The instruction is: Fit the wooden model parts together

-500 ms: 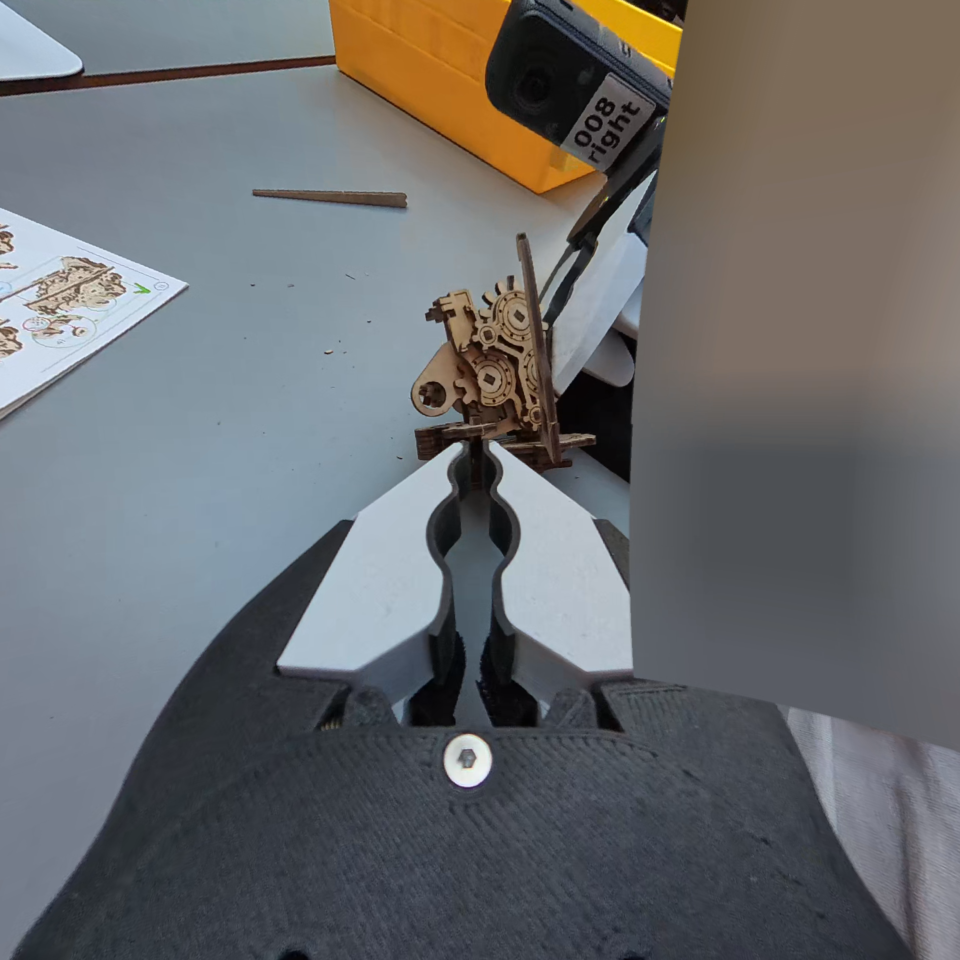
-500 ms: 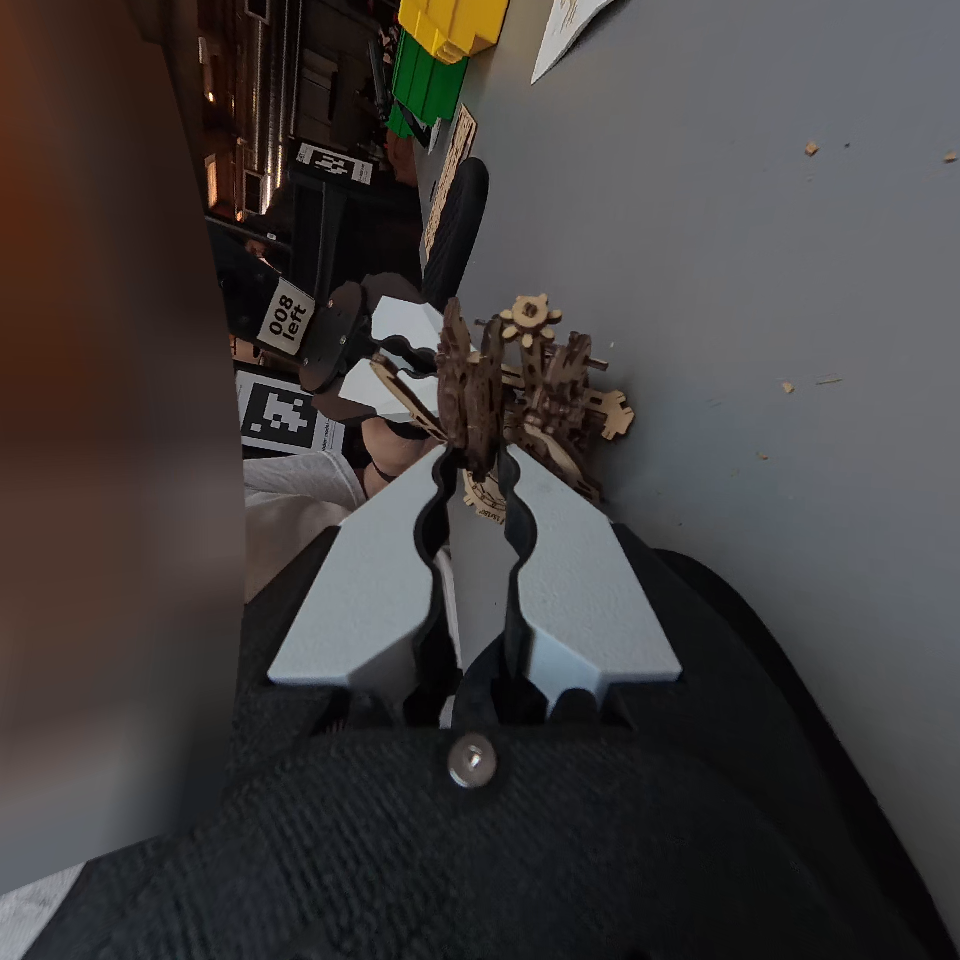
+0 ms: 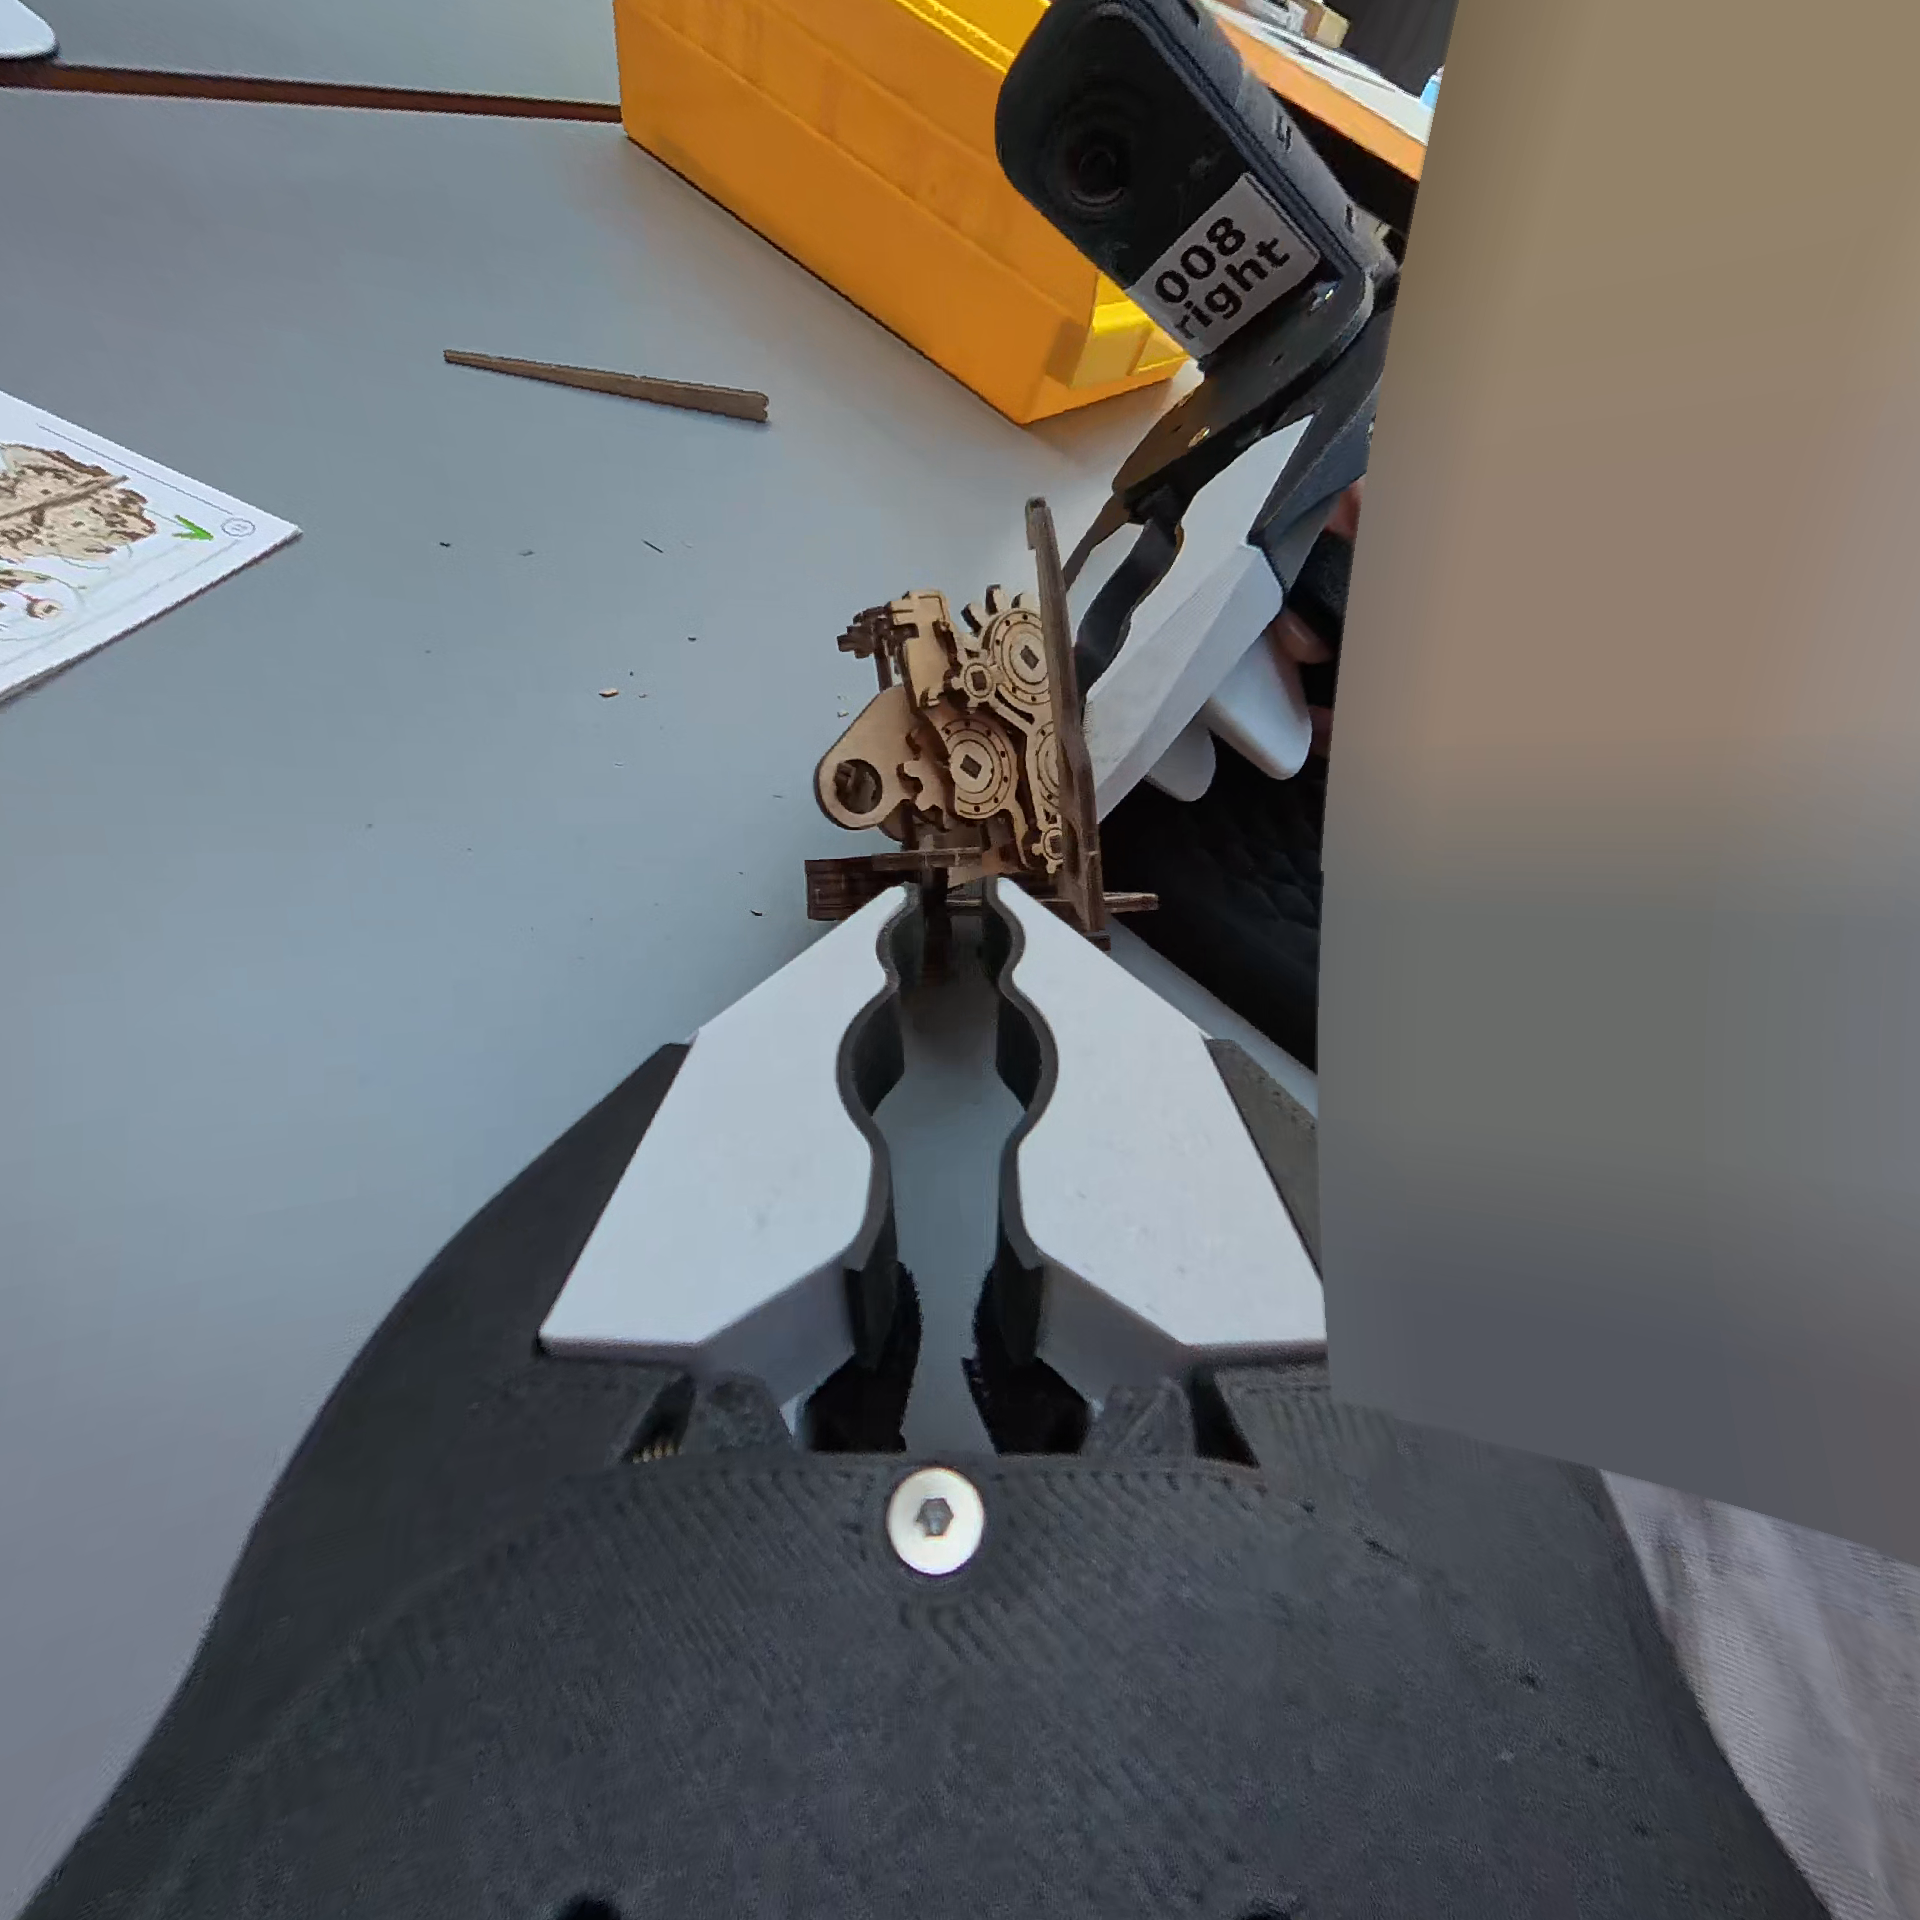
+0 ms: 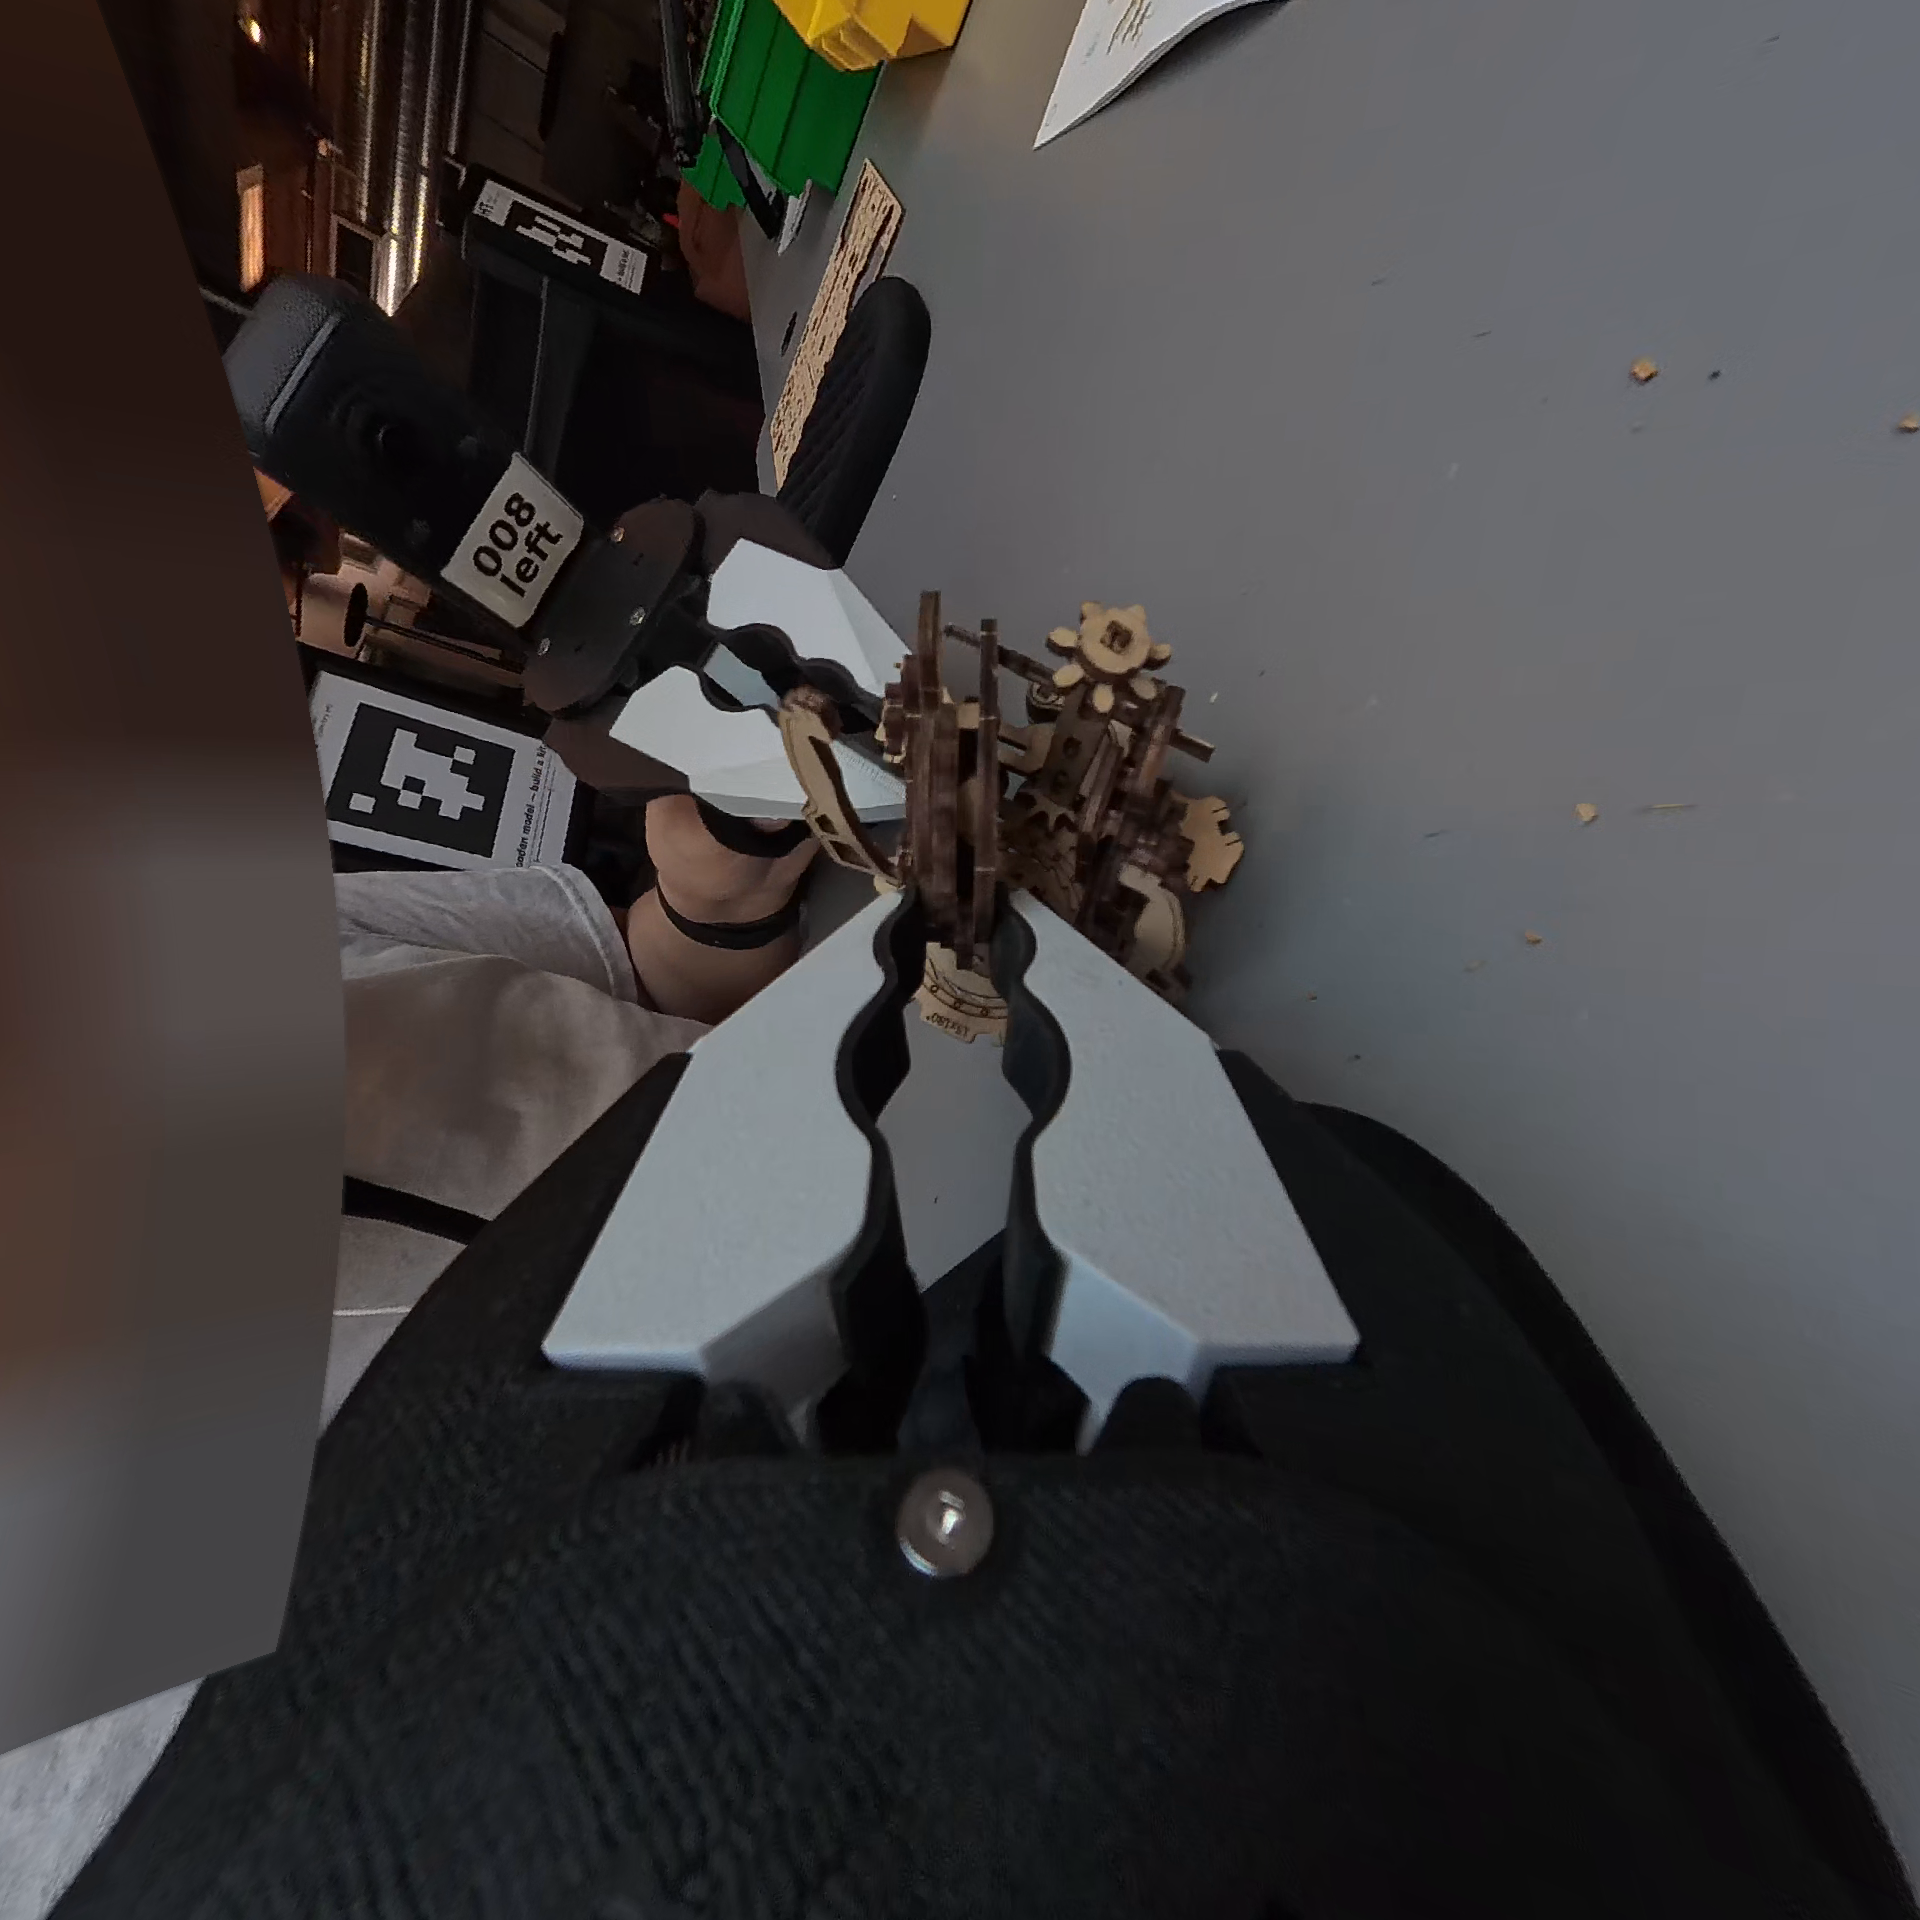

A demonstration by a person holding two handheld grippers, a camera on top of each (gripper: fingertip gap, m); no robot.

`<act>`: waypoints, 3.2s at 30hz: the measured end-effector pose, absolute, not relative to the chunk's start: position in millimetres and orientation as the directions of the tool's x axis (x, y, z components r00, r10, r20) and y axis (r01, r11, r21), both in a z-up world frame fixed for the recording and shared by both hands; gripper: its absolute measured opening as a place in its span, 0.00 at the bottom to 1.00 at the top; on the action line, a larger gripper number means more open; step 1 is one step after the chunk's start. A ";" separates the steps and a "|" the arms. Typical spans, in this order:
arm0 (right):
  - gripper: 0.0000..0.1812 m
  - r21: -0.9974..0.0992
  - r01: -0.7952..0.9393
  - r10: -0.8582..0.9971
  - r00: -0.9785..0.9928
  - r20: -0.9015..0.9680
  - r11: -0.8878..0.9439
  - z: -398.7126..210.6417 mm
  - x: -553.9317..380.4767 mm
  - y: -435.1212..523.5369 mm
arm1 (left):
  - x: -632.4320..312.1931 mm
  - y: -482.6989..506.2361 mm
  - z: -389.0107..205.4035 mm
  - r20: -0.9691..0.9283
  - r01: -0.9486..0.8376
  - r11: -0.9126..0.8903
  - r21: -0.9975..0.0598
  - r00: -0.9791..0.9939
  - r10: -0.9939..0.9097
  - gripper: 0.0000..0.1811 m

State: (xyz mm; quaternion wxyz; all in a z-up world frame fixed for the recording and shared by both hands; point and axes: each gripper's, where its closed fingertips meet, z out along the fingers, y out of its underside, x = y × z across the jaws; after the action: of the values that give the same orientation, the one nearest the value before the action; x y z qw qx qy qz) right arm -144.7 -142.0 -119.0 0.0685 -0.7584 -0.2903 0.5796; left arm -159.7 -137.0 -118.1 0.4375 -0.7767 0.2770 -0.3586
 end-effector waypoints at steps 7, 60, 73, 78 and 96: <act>0.06 -0.452 0.348 0.528 0.167 -0.832 -0.822 -119.9 -146.0 -141.7 | -158.4 -141.3 -114.5 0.447 -0.051 -0.540 -0.840 0.498 -0.743 0.11; 0.06 -0.462 0.429 0.624 0.424 -0.656 -0.776 -122.9 -149.1 -126.9 | -159.8 -131.8 -122.5 0.520 -0.013 -0.617 -0.787 0.524 -0.674 0.13; 0.06 -0.527 0.404 0.662 0.393 -0.638 -0.748 -123.3 -148.7 -130.2 | -153.3 -149.6 -108.1 0.608 0.014 -0.642 -0.767 0.338 -0.719 0.35; 0.06 -0.546 0.392 0.671 0.390 -0.630 -0.740 -123.3 -149.0 -130.5 | -153.4 -146.9 -117.4 0.483 -0.076 -0.572 -0.817 0.452 -0.750 0.28; 0.06 -0.674 0.364 0.766 0.318 -0.558 -0.643 -119.6 -147.4 -138.1 | -155.5 -146.1 -116.8 0.353 -0.124 -0.477 -0.870 0.520 -0.778 0.17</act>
State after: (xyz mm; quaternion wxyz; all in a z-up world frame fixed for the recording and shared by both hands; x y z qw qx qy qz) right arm -147.4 -138.1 -119.6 0.2191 -0.7817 -0.3616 0.4585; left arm -155.5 -146.1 -116.8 0.4178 -0.7650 0.2947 -0.3916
